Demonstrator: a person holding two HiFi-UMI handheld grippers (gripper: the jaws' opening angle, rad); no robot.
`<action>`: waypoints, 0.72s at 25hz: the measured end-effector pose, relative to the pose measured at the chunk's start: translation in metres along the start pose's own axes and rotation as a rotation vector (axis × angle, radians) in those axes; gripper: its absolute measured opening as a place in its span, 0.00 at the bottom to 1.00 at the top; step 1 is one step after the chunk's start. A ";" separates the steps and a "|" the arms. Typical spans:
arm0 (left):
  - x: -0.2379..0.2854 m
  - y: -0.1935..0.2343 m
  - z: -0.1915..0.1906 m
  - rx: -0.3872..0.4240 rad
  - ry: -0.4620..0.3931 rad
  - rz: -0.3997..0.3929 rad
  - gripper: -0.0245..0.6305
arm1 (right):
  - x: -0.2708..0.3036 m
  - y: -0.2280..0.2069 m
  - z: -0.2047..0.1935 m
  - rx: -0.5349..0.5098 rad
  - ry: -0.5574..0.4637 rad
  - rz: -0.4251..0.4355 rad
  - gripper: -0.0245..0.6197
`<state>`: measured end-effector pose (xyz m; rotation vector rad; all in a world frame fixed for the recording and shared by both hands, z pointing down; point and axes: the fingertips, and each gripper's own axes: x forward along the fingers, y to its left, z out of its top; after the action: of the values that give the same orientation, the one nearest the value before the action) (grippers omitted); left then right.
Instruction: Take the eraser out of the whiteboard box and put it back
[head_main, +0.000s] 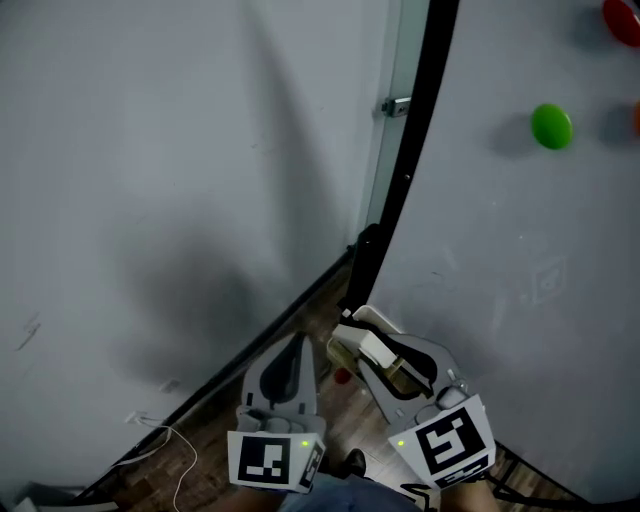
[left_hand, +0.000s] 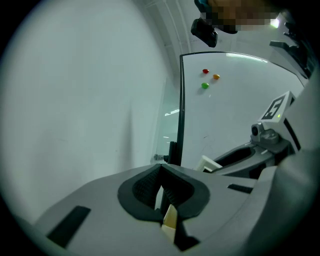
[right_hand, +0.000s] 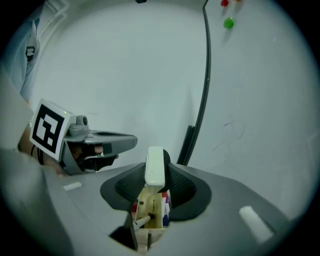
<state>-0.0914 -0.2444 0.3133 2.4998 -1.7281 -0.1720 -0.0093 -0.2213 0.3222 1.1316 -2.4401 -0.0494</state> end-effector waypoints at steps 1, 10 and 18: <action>-0.003 -0.003 0.003 0.005 -0.005 0.004 0.05 | -0.007 -0.001 0.008 -0.006 -0.028 -0.003 0.24; -0.036 -0.032 0.025 0.046 -0.051 0.029 0.05 | -0.063 0.002 0.042 -0.023 -0.170 -0.020 0.24; -0.051 -0.051 0.034 0.075 -0.071 0.036 0.05 | -0.083 0.007 0.039 -0.022 -0.201 -0.015 0.24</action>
<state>-0.0669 -0.1796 0.2744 2.5421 -1.8379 -0.1992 0.0163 -0.1615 0.2572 1.1859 -2.5993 -0.2027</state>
